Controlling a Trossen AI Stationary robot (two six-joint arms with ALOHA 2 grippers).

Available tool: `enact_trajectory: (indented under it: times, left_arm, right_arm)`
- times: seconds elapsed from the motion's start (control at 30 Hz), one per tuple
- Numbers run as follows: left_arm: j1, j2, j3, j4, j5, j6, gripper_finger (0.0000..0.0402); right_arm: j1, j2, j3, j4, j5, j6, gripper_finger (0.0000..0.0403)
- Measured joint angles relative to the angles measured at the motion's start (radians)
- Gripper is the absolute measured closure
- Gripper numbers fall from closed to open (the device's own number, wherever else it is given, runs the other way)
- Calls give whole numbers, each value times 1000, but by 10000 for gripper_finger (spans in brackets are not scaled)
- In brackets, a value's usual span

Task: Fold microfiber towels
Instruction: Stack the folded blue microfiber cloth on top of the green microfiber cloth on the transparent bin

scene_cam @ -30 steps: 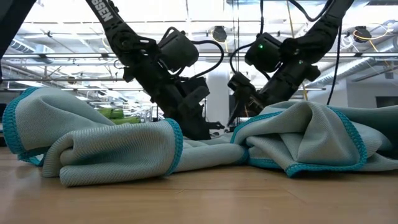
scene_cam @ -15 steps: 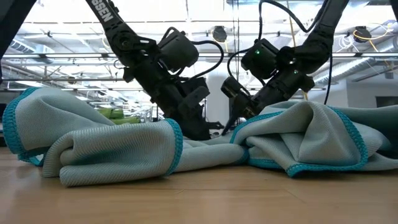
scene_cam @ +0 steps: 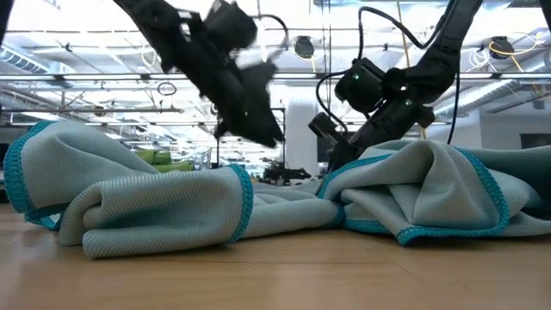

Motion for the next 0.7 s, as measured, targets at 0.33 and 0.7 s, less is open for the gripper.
enact_trajectory:
  times: [0.33,0.7]
  left_arm:
    - [6,-211,0,-88,-69,-413,234]
    - [-17,-162,1,231,-102,-1060,180]
  right_arm:
    - [-103,-216,1,13,3,-53,385]
    - [-217,-492,3,-14,28,-34,385]
